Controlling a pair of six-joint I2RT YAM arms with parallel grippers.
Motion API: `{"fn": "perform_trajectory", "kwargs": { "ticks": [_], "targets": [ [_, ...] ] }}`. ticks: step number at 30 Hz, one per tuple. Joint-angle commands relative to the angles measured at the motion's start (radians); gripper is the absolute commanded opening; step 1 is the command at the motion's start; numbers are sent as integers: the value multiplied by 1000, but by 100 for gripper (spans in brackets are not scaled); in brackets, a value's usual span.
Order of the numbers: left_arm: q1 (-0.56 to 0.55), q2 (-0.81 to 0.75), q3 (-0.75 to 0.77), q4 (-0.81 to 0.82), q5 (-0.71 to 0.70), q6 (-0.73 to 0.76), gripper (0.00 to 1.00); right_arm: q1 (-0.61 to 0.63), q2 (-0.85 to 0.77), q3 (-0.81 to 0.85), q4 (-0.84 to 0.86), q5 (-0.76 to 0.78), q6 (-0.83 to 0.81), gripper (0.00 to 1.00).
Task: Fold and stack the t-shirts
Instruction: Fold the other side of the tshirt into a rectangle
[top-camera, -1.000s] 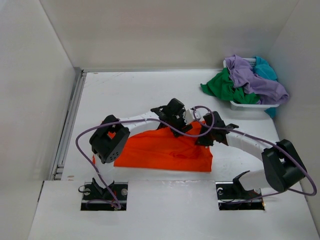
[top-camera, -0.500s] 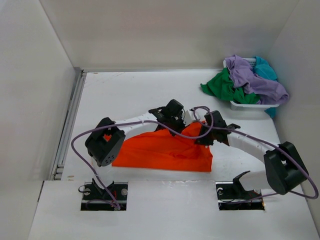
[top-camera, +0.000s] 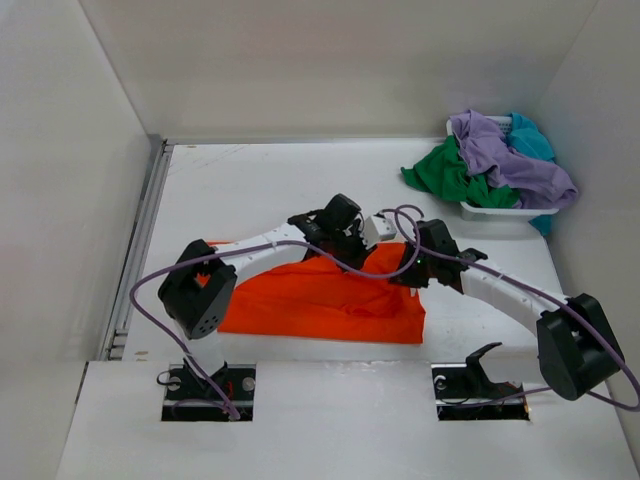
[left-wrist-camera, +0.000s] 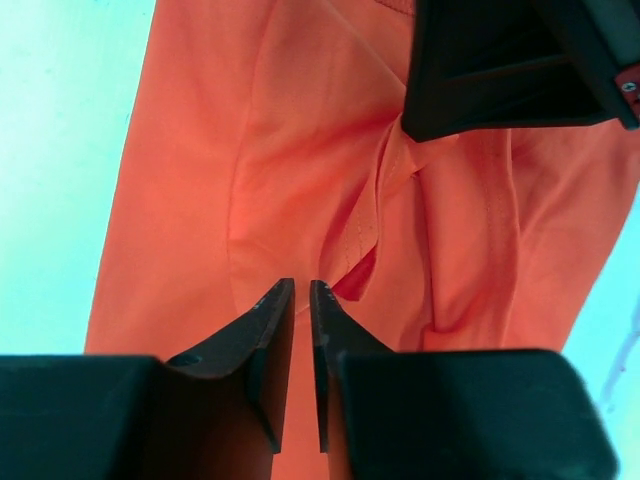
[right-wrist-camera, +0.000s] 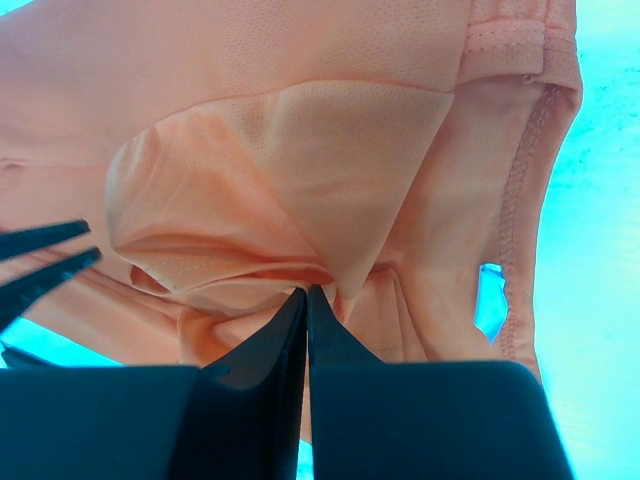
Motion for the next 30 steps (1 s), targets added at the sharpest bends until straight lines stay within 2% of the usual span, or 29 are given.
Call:
{"fn": "perform_trajectory", "kwargs": {
  "ticks": [1, 9, 11, 17, 20, 22, 27, 30],
  "targets": [
    [50, -60, 15, 16, 110, -84, 9, -17, -18, -3, 32, -2, -6, 5],
    [76, -85, -46, 39, 127, -68, 9, -18, -10, -3, 38, 0, -2, 5],
    [64, -63, -52, 68, 115, -55, 14, -18, -7, -9, 44, -2, -1, 5],
    [-5, 58, -11, 146, 22, -14, 42, -11, -1, -3, 38, -2, 2, 5],
    [-5, 72, -12, 151, 18, -3, 43, 4, -18, -2, 10, 1, 4, 6],
    [-7, 78, -21, 133, 23, 18, 41, 14, -29, -8, -8, 4, 11, 6],
    [-18, 40, -74, 93, 58, 57, 13, 46, -49, -25, -46, 1, 43, 7],
    [-19, -3, -98, 88, 64, 60, 4, 60, -65, -28, -48, -6, 59, 8]
  ]
}}
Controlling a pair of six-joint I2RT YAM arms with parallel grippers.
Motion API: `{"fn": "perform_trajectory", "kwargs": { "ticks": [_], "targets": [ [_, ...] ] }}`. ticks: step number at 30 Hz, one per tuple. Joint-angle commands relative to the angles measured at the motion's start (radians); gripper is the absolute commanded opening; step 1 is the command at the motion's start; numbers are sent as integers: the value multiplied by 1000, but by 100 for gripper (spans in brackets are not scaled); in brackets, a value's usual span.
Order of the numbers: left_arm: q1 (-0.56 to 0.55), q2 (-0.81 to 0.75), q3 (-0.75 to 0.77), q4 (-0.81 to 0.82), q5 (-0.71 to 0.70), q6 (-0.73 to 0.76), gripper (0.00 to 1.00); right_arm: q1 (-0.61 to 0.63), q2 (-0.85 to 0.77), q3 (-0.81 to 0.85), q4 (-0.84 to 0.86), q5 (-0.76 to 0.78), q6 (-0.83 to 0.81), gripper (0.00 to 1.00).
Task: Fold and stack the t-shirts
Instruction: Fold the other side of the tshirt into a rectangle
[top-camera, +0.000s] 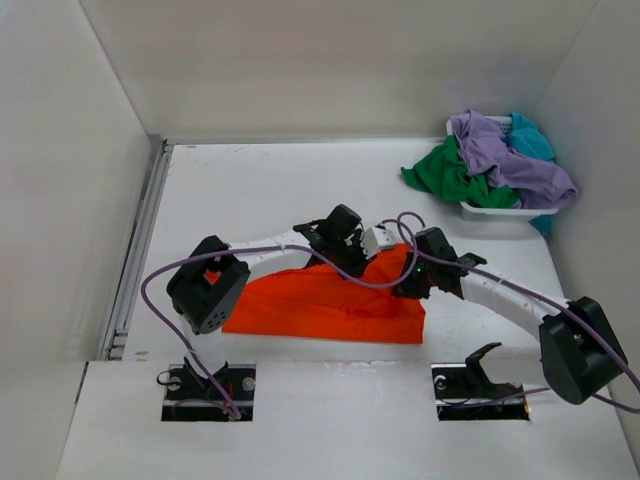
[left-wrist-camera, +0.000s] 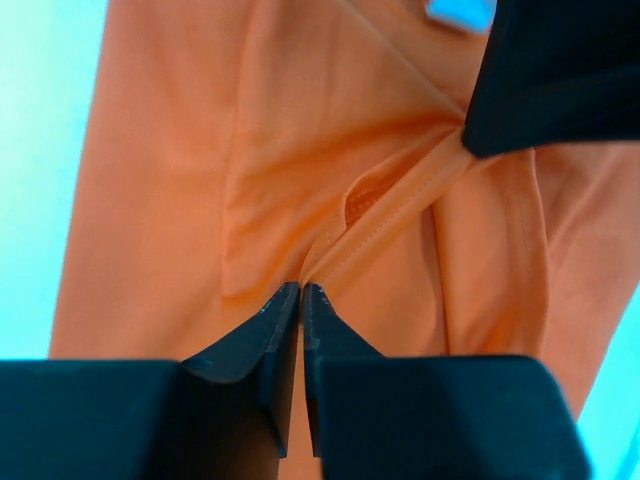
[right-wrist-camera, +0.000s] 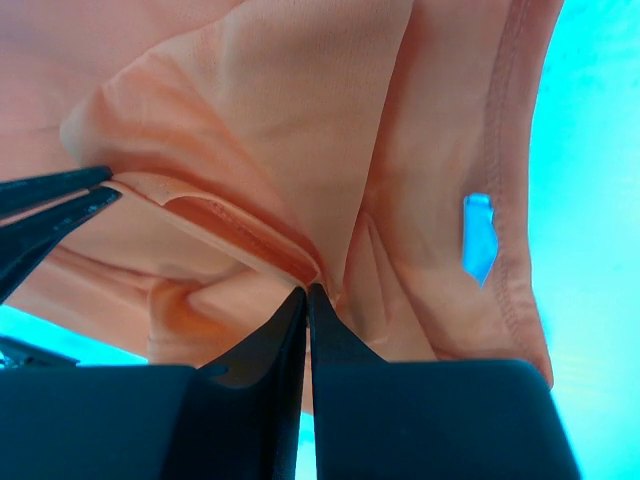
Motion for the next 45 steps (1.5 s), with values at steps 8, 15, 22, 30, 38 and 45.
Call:
{"fn": "perform_trajectory", "kwargs": {
  "ticks": [8, 15, 22, 30, 38, 45],
  "targets": [
    [-32, -79, -50, -84, 44, 88, 4, 32, -56, 3, -10, -11, 2, 16],
    [-33, -74, -64, -108, 53, 125, 18, 21, -85, 15, -10, -11, -19, 31],
    [-30, -105, -73, -164, 50, 191, 30, -51, -195, 6, -22, -11, -19, 31],
    [8, -148, -19, -263, 50, 240, 53, -73, -131, 10, 44, 8, -10, 25],
    [186, -226, 28, -299, 99, 141, 58, -94, -119, 11, 9, 42, -12, 29],
    [13, -196, 51, -329, 84, 167, 58, -93, -200, -62, -74, 46, 25, 30]
  ]
}}
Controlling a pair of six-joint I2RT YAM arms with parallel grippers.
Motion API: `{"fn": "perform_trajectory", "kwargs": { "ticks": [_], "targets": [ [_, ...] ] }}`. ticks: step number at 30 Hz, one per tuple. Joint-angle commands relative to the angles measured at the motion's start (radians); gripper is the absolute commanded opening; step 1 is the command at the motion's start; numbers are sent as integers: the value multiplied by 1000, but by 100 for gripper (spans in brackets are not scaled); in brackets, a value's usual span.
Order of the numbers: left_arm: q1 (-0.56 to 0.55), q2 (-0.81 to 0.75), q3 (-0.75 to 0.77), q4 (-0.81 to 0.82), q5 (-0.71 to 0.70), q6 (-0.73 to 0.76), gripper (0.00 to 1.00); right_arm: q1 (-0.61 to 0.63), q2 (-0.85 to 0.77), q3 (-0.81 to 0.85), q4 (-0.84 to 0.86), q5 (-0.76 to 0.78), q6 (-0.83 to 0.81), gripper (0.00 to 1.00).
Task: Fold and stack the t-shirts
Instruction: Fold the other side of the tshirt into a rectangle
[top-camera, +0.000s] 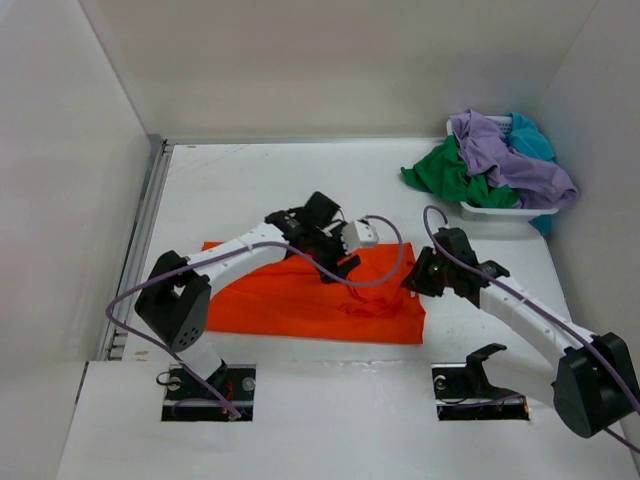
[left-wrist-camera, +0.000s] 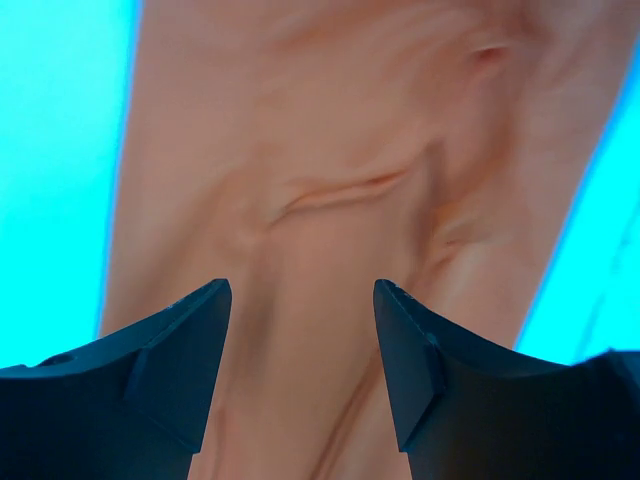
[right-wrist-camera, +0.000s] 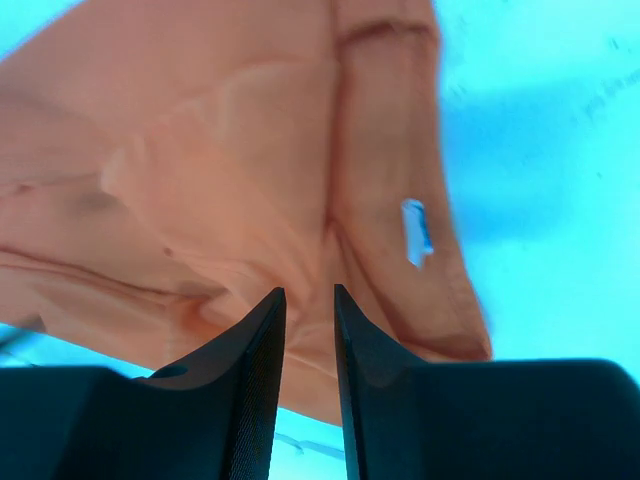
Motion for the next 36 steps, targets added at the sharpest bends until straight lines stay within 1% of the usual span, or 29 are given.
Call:
{"fn": "perform_trajectory", "kwargs": {
  "ticks": [1, 6, 11, 15, 21, 23, 24, 25, 27, 29, 30, 31, 33, 36],
  "targets": [
    [-131, 21, 52, -28, 27, 22, 58, 0, -27, -35, -41, 10, 25, 30],
    [-209, 77, 60, -30, -37, 111, 58, 22, -10, -70, -19, -9, 51, 33],
    [-246, 103, 23, -24, -65, 175, 59, 39, 4, -87, 33, -35, 71, 34],
    [-275, 130, -7, -4, -96, 195, 59, 42, 24, -72, 53, -43, 73, 34],
    [-284, 137, -7, -2, -87, 194, 58, 46, 82, -72, 88, -55, 67, 28],
    [-287, 135, -7, -4, -82, 197, 56, 46, 101, -75, 102, -59, 65, 23],
    [-287, 135, -9, -4, -79, 197, 53, 46, 108, -75, 106, -59, 65, 18],
    [-289, 135, -9, -4, -76, 197, 48, 46, 110, -73, 108, -59, 65, 16],
    [-289, 135, -10, 2, -76, 197, 32, 49, 102, -66, 103, -53, 68, 10],
    [-284, 137, -10, 5, -79, 194, 15, 49, 79, -58, 88, -52, 70, 8],
    [-280, 137, -10, 5, -82, 192, 10, 49, 67, -53, 77, -50, 70, 7],
    [-275, 135, -10, 5, -85, 189, 6, 49, 55, -49, 62, -50, 70, 7],
    [-261, 123, -13, 7, -93, 189, 2, 59, 26, -43, 30, -49, 70, 6],
    [-240, 94, -15, 16, -96, 186, 1, 76, -23, -43, -19, -46, 79, 6]
  ]
}}
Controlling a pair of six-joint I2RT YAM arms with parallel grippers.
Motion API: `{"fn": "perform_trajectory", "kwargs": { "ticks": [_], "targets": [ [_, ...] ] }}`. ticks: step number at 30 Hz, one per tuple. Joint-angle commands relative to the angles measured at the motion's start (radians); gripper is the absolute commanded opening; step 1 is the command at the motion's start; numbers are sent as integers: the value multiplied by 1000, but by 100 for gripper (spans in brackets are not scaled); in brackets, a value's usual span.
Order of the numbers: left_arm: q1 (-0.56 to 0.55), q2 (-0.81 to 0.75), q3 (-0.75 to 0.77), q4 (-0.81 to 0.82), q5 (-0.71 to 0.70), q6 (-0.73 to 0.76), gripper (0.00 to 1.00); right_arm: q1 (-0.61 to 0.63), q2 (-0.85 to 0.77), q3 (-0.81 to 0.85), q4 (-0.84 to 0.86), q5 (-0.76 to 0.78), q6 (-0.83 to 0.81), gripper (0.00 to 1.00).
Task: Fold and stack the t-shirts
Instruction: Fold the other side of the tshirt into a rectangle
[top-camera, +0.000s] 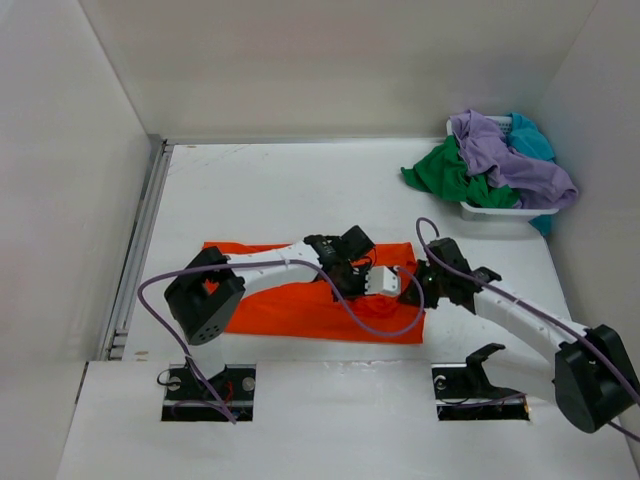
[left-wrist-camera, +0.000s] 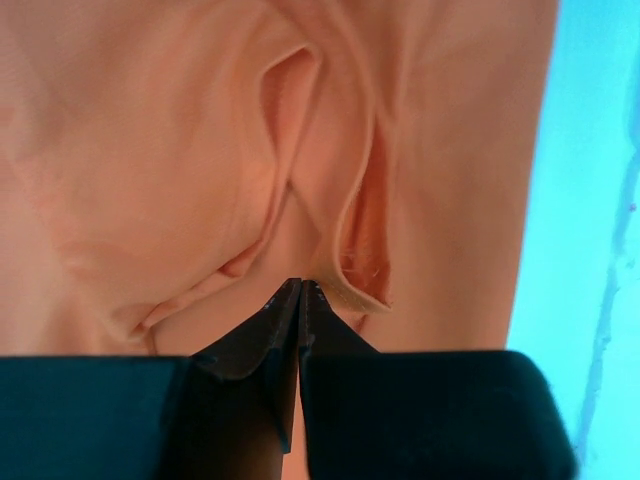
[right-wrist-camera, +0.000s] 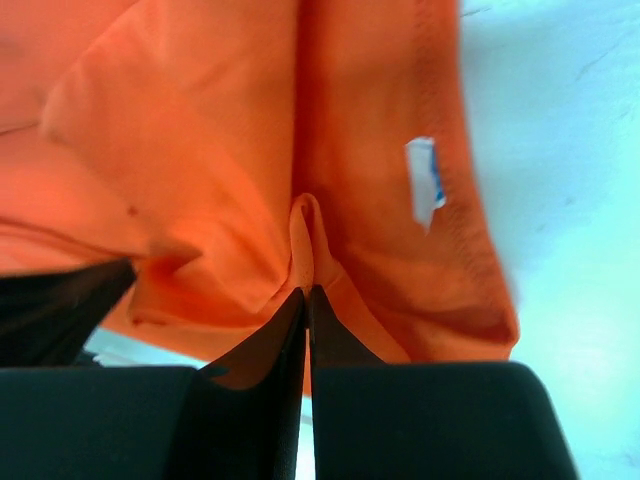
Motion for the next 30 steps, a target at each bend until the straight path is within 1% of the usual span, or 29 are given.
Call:
{"fn": "perform_trajectory", "kwargs": {
  "ticks": [1, 5, 8, 11, 15, 20, 23, 26, 27, 29, 30],
  "targets": [
    [26, -56, -12, 26, 5, 6, 1, 25, -68, 37, -50, 4, 20, 6],
    [38, -65, 14, 11, -4, 14, 0, 29, -113, 40, -82, 0, 31, 6],
    [58, -61, 29, 11, -21, 25, 0, 29, -116, 60, -82, -9, 28, 6],
    [84, -68, 29, 8, -21, 31, 0, 29, -110, 86, -100, -17, 20, 6],
    [87, -93, 17, -12, -16, 34, 0, 29, -130, 87, -127, -20, 19, 7],
    [113, -78, 9, 11, -21, 34, 1, 0, -113, 81, -95, -37, 6, 10],
    [133, -59, 12, 44, -42, 28, 6, -33, -47, 95, -44, -51, -20, 19],
    [132, -85, 38, 32, -33, 32, 19, -47, 10, 121, 5, -49, -35, 27],
    [127, -91, 52, 15, -25, 32, 22, -55, 25, 129, 19, -49, -37, 28],
    [117, -97, 104, -69, 14, 37, 33, -67, 53, 139, 37, -49, -43, 29],
    [112, -97, 127, -110, 39, 38, 40, -70, 64, 144, 45, -49, -46, 29]
  ]
}}
